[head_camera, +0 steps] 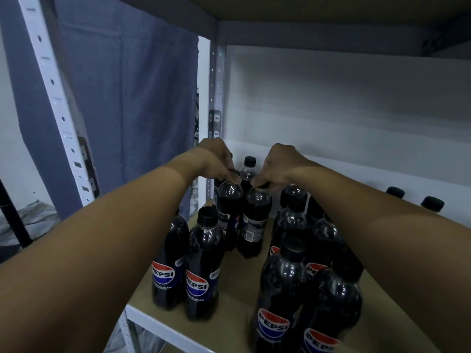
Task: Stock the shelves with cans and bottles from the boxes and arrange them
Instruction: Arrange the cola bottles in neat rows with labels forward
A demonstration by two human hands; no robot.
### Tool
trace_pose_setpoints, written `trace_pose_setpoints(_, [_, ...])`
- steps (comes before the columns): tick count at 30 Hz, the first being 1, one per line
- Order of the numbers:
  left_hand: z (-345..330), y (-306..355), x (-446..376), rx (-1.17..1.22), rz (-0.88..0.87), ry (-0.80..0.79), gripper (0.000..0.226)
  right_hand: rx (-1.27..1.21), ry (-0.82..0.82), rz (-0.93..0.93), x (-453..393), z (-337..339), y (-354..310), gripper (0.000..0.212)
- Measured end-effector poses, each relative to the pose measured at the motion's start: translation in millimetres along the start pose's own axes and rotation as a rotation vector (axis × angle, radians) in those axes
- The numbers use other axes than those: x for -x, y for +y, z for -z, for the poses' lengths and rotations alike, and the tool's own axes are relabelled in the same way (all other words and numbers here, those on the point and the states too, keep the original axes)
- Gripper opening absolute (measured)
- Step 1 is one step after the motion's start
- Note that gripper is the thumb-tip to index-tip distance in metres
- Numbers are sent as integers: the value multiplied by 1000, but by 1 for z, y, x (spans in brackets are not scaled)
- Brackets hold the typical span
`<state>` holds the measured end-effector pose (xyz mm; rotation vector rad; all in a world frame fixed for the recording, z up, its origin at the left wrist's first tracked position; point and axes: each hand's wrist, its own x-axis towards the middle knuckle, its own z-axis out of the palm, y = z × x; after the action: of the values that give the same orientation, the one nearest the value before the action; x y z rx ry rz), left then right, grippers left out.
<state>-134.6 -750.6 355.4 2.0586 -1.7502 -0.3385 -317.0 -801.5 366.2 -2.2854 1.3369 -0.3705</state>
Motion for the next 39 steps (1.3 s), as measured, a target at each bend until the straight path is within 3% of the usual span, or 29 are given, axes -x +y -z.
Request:
trace_pose_setpoints(4, [5, -2, 3, 33, -32, -90, 34, -44, -74, 17, 2, 3, 1, 25])
trace_pose_setpoints(9, [2, -1, 5, -18, -15, -85, 46, 113, -35, 10, 4, 0, 0, 53])
trace_pose_setpoints(12, [2, 3, 4, -39, -14, -61, 39, 107, -65, 2, 3, 0, -1, 46])
trace_pose_setpoints(15, [7, 3, 6, -1, -57, -142, 38, 34, -101, -13, 7, 3, 1, 35])
trace_pose_setpoints(18, [7, -1, 7, 40, -79, -189, 39, -76, -102, -21, 7, 3, 4, 39])
trace_pose_setpoints(22, [2, -2, 5, 30, -56, -119, 45, 106, -76, -8, 8, 0, -1, 49])
trace_pose_setpoints(30, [5, -5, 8, 96, -82, -167, 41, -137, -152, -16, 3, -1, 8, 34])
trace_pose_setpoints(35, [-3, -2, 6, 110, -25, -170, 44, 34, -158, -8, 10, -1, 2, 57])
trace_pose_setpoints(39, [-1, -4, 6, 112, -24, -180, 39, 18, -164, -22, 12, -5, -5, 49])
